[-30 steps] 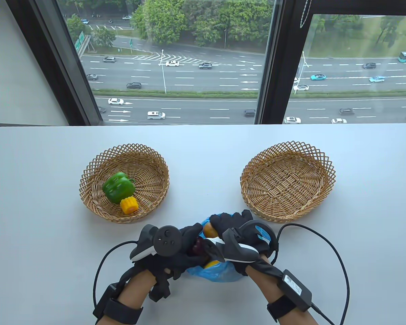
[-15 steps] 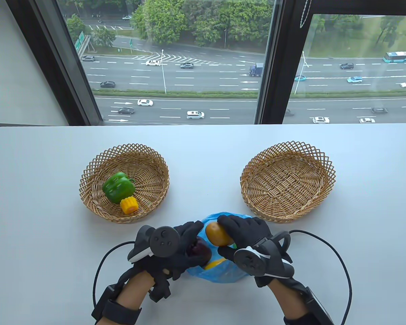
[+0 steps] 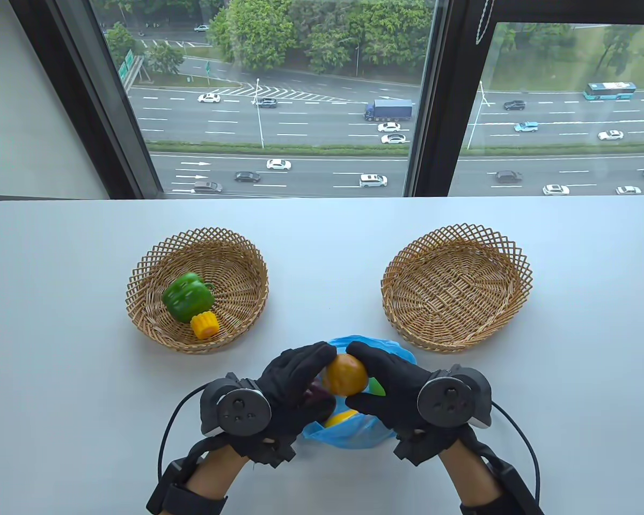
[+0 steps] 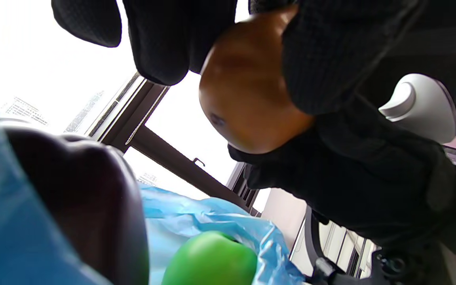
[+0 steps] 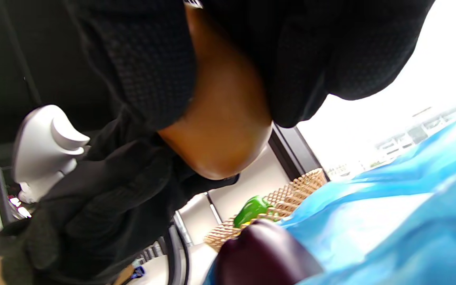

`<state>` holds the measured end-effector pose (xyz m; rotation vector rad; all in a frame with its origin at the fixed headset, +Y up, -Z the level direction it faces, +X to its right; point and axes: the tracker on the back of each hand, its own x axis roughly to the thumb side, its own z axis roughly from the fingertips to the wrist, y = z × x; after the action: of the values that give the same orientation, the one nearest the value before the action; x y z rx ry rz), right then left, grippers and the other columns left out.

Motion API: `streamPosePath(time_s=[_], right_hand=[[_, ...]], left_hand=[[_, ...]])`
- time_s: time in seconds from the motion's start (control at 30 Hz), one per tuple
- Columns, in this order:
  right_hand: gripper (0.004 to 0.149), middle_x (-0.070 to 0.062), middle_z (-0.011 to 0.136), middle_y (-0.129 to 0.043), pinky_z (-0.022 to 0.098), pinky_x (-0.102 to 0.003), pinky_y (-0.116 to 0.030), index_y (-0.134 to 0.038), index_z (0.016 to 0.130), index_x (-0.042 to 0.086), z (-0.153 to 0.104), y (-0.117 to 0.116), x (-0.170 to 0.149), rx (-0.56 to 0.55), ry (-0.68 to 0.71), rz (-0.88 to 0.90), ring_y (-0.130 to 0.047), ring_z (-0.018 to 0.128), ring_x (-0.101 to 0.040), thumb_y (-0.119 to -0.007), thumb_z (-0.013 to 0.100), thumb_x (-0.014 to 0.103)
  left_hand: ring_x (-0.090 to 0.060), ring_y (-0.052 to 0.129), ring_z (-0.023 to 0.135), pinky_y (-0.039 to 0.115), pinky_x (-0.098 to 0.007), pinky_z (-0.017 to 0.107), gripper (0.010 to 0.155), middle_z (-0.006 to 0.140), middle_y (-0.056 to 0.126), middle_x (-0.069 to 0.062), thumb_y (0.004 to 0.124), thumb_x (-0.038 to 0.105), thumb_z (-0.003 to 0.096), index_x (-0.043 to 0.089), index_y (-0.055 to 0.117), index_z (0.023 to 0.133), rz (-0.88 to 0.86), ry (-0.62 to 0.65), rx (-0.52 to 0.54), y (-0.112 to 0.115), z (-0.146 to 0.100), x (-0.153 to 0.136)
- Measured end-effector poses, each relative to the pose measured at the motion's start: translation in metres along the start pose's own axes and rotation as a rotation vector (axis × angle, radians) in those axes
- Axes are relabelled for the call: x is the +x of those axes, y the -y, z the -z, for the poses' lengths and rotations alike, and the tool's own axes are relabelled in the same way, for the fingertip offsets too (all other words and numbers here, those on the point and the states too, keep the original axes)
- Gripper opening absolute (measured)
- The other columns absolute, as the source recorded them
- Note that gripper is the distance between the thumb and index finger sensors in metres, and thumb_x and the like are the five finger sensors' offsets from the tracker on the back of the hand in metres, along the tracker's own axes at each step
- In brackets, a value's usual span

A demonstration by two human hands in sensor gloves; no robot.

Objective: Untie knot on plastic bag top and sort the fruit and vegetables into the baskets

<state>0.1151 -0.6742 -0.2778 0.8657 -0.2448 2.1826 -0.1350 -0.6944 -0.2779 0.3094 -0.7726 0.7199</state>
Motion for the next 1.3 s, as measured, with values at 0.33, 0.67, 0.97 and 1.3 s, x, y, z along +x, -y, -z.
streamPosePath(time_s=[0.33,0.67,0.97,1.3], right_hand=[[0.067,-0.026,0.102,-0.075,0.055,-0.061,-0.078,-0.057,0.11,-0.001,0.0,-0.02,-0.001,0.091,0.007,-0.126,-0.094,0.079,-0.043,-0.079,0.056,0.032],[0.066,-0.022,0.101,-0.079,0.055,-0.063,-0.077,-0.061,0.109,0.001,0.0,-0.025,0.005,0.134,0.021,-0.325,-0.095,0.078,-0.042,-0.081,0.056,0.036],[0.055,-0.019,0.102,-0.078,0.056,-0.063,-0.075,-0.068,0.107,0.01,-0.001,-0.017,0.003,0.071,-0.004,-0.413,-0.091,0.081,-0.044,-0.073,0.059,0.035],[0.055,-0.018,0.101,-0.08,0.059,-0.074,-0.066,-0.069,0.106,0.012,-0.001,-0.017,0.009,0.08,0.019,-0.433,-0.093,0.079,-0.042,-0.073,0.059,0.038]], left_hand=[[-0.041,0.079,0.089,0.072,-0.057,0.06,0.084,0.115,0.06,-0.017,0.093,0.054,0.0386,0.041,0.051,0.111,0.026,-0.011,0.043,-0.012,-0.001,-0.004],[-0.036,0.081,0.083,0.068,-0.06,0.064,0.085,0.104,0.082,-0.012,0.098,0.056,0.034,0.038,0.061,0.108,0.019,-0.007,0.03,-0.013,-0.001,-0.005],[-0.037,0.08,0.084,0.065,-0.064,0.066,0.083,0.105,0.081,-0.014,0.098,0.055,0.0354,0.037,0.063,0.108,0.24,-0.192,0.216,-0.061,-0.015,-0.04],[-0.044,0.083,0.087,0.067,-0.064,0.064,0.082,0.111,0.061,-0.017,0.086,0.051,0.0449,0.033,0.046,0.114,0.268,-0.572,0.407,-0.11,-0.053,-0.104]])
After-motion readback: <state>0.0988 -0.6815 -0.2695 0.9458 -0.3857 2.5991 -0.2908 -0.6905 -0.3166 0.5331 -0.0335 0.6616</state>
